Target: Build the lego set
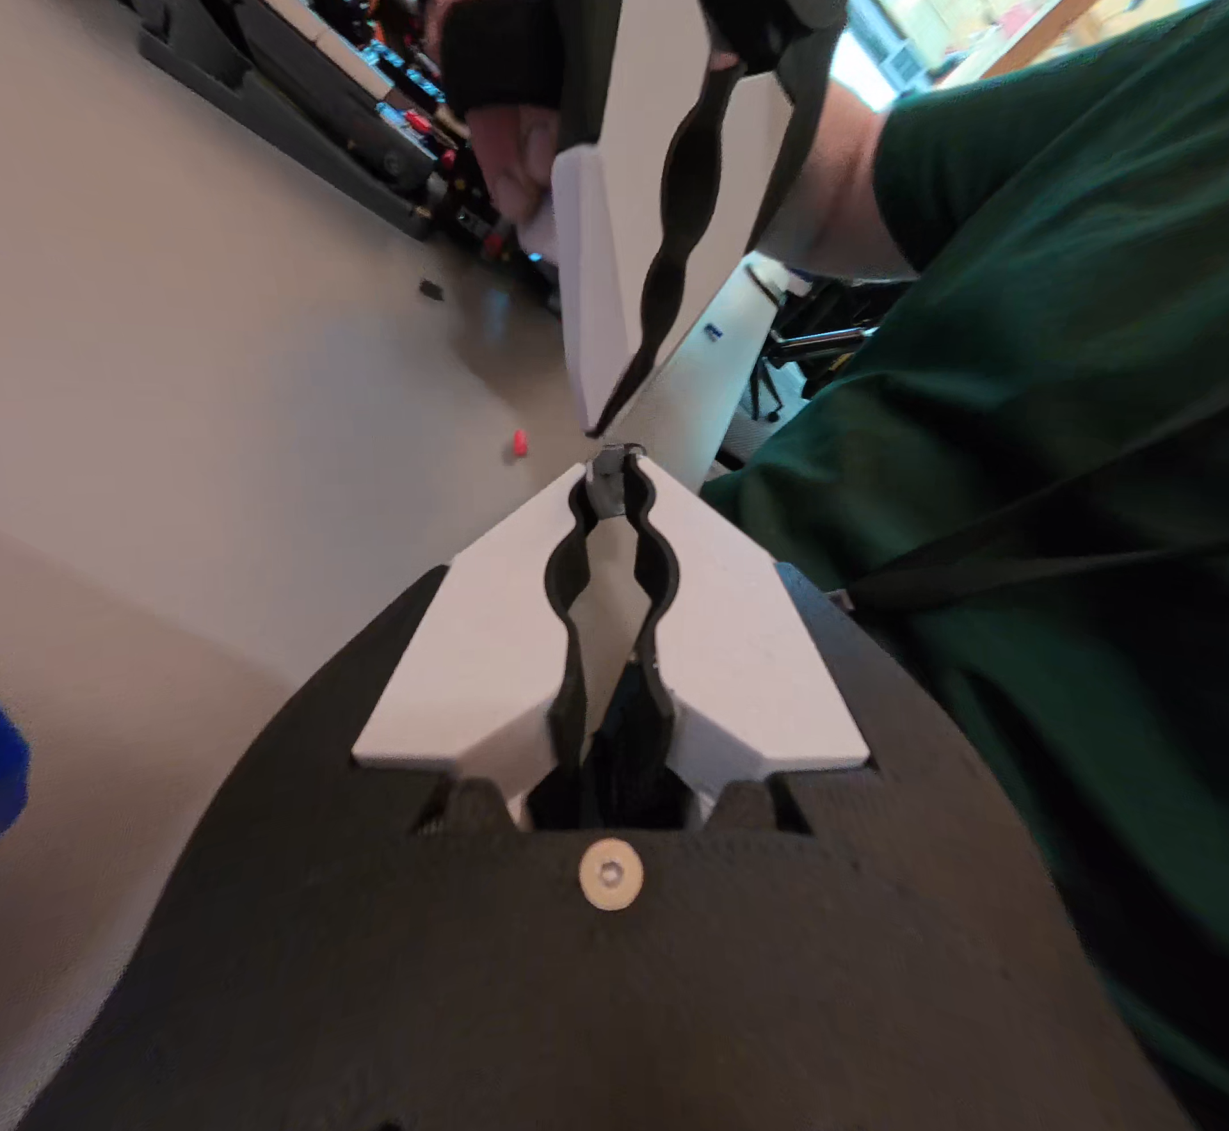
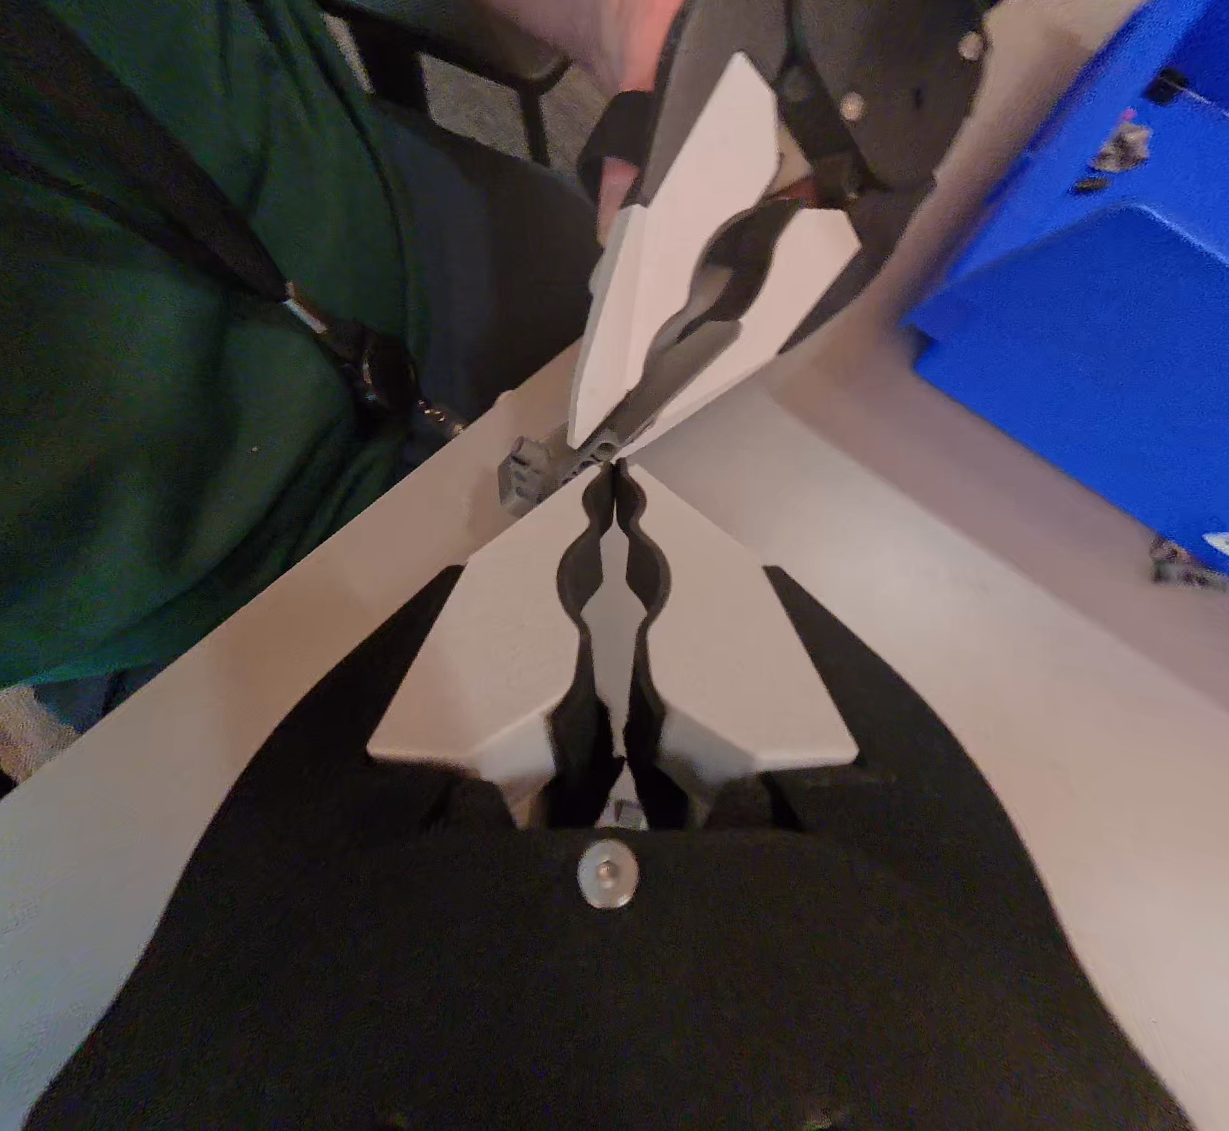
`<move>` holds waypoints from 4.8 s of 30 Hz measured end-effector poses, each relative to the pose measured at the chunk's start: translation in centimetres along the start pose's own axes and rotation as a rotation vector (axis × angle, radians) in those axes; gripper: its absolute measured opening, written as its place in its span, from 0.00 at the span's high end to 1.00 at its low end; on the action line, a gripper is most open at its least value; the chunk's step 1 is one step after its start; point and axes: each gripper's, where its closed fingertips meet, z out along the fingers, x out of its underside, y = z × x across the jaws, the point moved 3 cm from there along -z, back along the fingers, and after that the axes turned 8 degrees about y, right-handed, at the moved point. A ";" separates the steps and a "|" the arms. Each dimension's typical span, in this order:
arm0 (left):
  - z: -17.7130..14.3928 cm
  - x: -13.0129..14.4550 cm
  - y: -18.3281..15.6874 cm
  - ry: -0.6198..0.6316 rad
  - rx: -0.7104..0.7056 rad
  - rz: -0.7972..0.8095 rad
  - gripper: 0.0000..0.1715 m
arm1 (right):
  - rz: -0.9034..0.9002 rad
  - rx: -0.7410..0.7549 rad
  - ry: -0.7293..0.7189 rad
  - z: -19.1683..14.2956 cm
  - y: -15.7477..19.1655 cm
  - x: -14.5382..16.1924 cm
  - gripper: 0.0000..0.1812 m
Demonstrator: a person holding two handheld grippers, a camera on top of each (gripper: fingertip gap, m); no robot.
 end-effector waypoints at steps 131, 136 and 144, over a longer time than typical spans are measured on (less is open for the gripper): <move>7.2 -6.3 -6.5 -0.043 -0.766 1.016 0.99 | 1.058 0.058 -1.075 -7.9 8.0 4.1 0.99; 7.2 -6.3 -6.5 -0.042 -0.764 1.013 0.99 | 1.061 0.059 -1.073 -7.8 8.0 4.0 0.98; 7.0 -6.3 -6.1 -0.038 -0.759 0.946 0.98 | 1.053 0.110 -1.053 -7.8 7.9 4.2 0.99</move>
